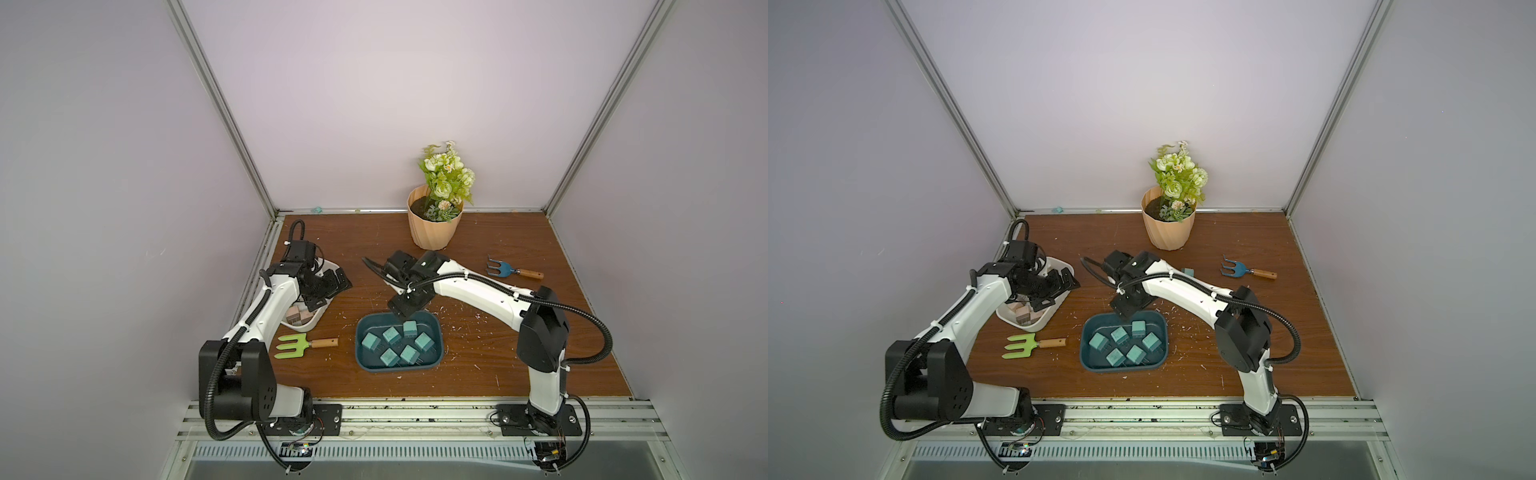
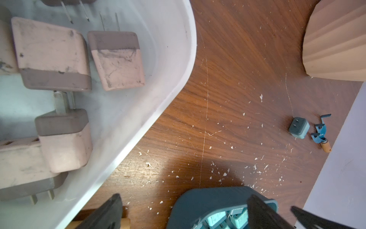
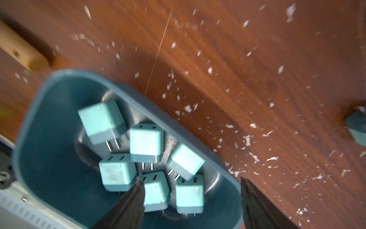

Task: Place the plugs by color into the storage box
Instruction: Adjust the distractor at the center of the board.

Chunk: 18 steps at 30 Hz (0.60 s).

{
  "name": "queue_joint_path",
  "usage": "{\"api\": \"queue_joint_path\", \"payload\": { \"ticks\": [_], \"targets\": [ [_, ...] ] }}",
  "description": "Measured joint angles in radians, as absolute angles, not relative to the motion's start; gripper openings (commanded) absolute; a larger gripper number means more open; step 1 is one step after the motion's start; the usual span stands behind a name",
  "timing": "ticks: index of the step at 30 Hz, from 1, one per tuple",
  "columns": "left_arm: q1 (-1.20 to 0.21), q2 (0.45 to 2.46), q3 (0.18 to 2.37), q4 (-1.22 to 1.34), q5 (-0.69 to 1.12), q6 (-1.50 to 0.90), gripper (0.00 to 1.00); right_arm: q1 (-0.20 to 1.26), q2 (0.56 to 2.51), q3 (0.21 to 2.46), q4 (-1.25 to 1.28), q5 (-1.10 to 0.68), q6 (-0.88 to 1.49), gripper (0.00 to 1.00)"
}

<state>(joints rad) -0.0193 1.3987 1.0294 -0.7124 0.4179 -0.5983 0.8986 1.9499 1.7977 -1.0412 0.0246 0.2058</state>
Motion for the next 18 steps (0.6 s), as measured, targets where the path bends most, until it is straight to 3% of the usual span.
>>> {"api": "queue_joint_path", "payload": {
  "ticks": [8, 13, 18],
  "targets": [
    [-0.019, 1.399, 1.029, -0.712, 0.418, -0.6, 0.99, 0.595, 1.947, 1.845, -1.057, 0.084, 0.197, 0.88],
    [-0.019, 1.398, 1.029, -0.713, 0.416, -0.603, 0.99, 0.478, 1.969, 1.826, -1.033, 0.1, 0.16, 0.88],
    [-0.019, 1.398, 1.029, -0.714, 0.414, -0.603, 0.99, 0.386, 2.07, 1.823, -0.968, 0.036, 0.121, 0.81]
  ]
}}
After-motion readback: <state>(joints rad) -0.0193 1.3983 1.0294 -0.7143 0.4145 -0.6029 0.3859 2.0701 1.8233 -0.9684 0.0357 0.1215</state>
